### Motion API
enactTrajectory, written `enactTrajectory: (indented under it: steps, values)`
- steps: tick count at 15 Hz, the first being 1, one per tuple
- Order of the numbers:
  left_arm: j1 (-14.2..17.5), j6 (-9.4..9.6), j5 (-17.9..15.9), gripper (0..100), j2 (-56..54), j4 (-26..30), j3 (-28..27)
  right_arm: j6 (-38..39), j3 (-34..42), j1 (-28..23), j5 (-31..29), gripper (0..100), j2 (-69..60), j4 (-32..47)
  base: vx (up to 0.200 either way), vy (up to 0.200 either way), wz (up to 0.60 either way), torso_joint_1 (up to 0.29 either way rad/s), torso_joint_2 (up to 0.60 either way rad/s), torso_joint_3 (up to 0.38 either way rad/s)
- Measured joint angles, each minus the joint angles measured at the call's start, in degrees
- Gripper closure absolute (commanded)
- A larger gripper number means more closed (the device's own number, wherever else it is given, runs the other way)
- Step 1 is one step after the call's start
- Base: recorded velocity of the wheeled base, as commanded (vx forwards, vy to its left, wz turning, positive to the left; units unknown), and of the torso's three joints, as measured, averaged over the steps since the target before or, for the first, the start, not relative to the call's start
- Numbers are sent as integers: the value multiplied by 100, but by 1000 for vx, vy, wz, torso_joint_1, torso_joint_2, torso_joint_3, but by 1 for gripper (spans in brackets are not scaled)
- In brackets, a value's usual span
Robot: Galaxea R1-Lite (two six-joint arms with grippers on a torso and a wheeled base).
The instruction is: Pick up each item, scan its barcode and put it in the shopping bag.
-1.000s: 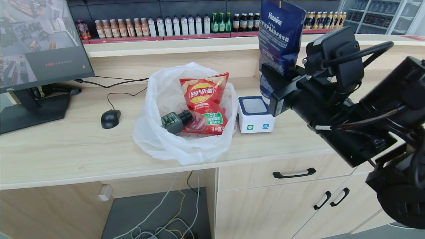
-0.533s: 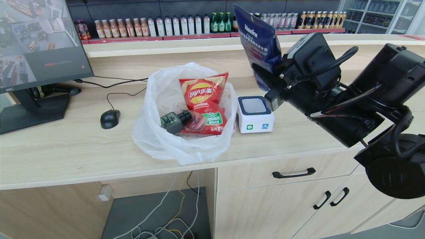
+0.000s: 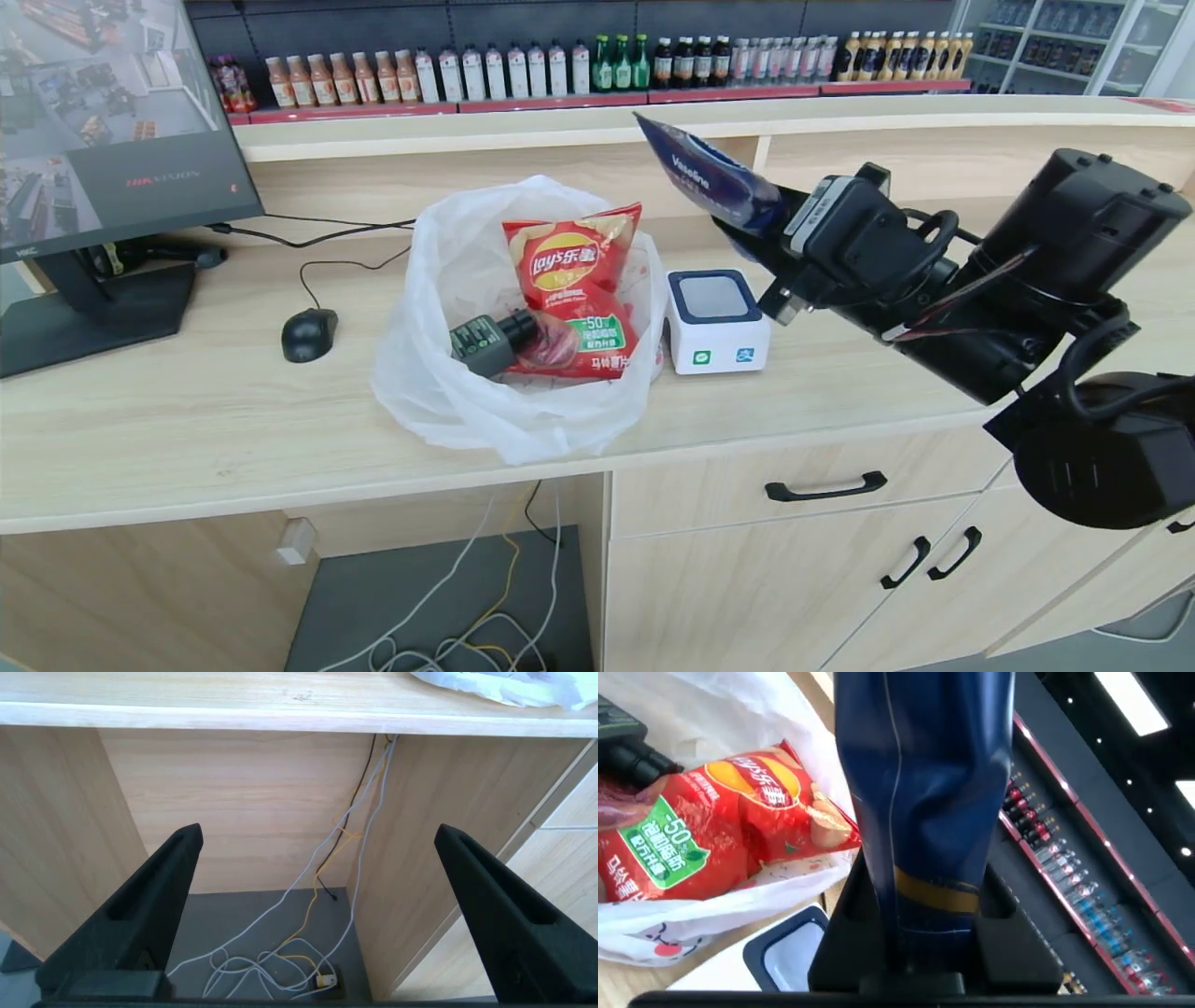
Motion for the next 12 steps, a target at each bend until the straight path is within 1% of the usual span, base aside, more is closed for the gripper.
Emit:
enactTrajectory:
  steps: [3, 7, 10, 12]
  values:
    - [-2, -2, 0, 0, 0, 0, 0, -172, -12, -115, 273, 100, 229, -20, 0, 0, 0, 0, 0, 0]
    - [-2, -2, -2, 0, 0, 0, 0, -208, -87, -278, 468, 100, 516, -41, 0, 0, 0, 0, 0, 0]
    - [-2, -2, 0, 0, 0, 0, 0, -207, -349, -306, 662, 100, 747, -41, 0, 0, 0, 0, 0, 0]
    - [-5, -2, 0, 0, 0, 0, 0, -196, -653, -361, 919, 100, 931, -6, 0, 0, 0, 0, 0, 0]
